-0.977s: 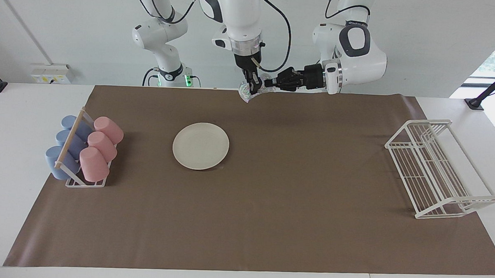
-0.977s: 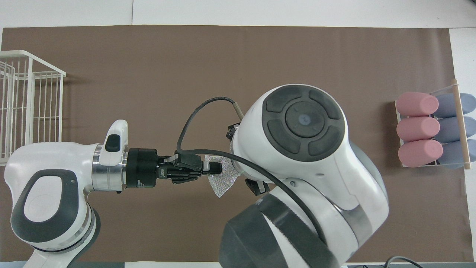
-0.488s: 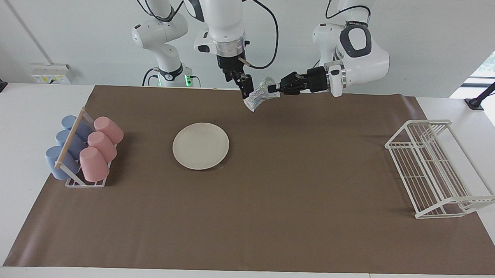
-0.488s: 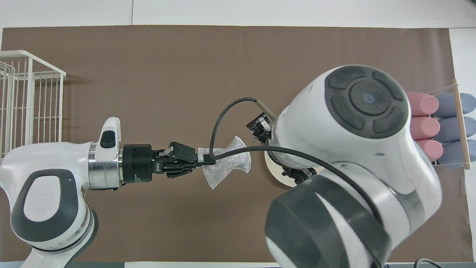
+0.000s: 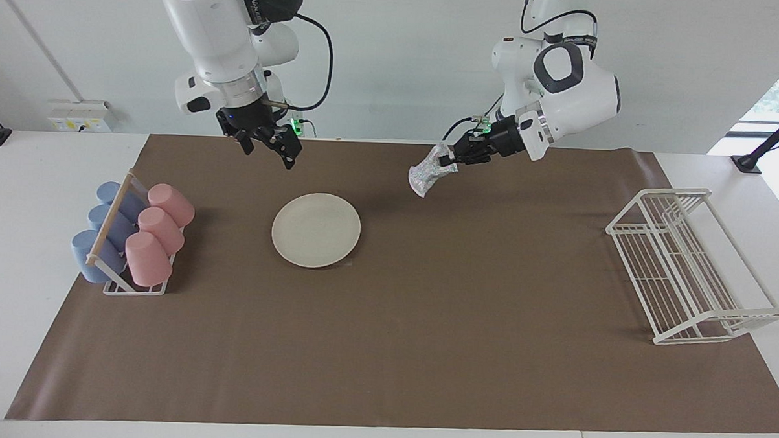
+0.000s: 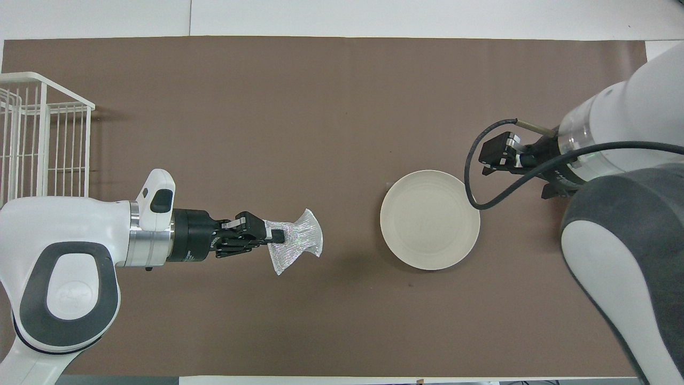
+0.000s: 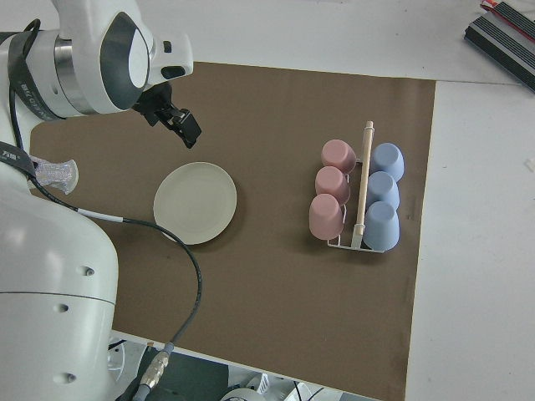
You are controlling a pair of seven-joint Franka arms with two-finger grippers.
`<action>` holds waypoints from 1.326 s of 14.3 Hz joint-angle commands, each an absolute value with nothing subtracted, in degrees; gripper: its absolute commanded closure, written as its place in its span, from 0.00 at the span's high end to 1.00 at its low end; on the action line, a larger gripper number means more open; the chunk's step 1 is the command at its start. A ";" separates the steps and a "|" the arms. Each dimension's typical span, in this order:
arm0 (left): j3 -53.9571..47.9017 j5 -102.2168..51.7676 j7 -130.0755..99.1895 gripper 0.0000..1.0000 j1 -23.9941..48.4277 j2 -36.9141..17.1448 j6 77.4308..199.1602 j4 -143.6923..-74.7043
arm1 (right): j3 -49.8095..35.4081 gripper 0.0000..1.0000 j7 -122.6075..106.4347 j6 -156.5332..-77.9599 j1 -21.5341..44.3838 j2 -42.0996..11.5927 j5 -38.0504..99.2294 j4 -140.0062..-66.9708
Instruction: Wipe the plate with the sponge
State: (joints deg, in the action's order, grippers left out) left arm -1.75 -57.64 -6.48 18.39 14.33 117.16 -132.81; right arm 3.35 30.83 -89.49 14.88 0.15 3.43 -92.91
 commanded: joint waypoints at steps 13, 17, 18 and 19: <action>-1.76 -1.80 -27.94 0.00 18.46 7.47 99.07 -116.20 | 4.22 1.00 -0.09 -87.98 3.35 -2.02 2.20 -93.78; -1.93 10.43 -28.56 0.00 19.51 3.97 87.75 -108.48 | 4.30 1.00 -0.09 -88.33 2.55 -2.02 2.46 -93.52; -2.28 14.29 -28.91 0.00 19.69 2.13 84.84 -106.37 | 4.74 1.00 -0.26 -87.98 2.64 -2.28 2.29 -90.82; -2.55 17.55 -29.35 0.00 20.99 0.80 82.47 -104.69 | 4.66 1.00 -0.26 -87.20 2.29 -2.72 2.11 -89.31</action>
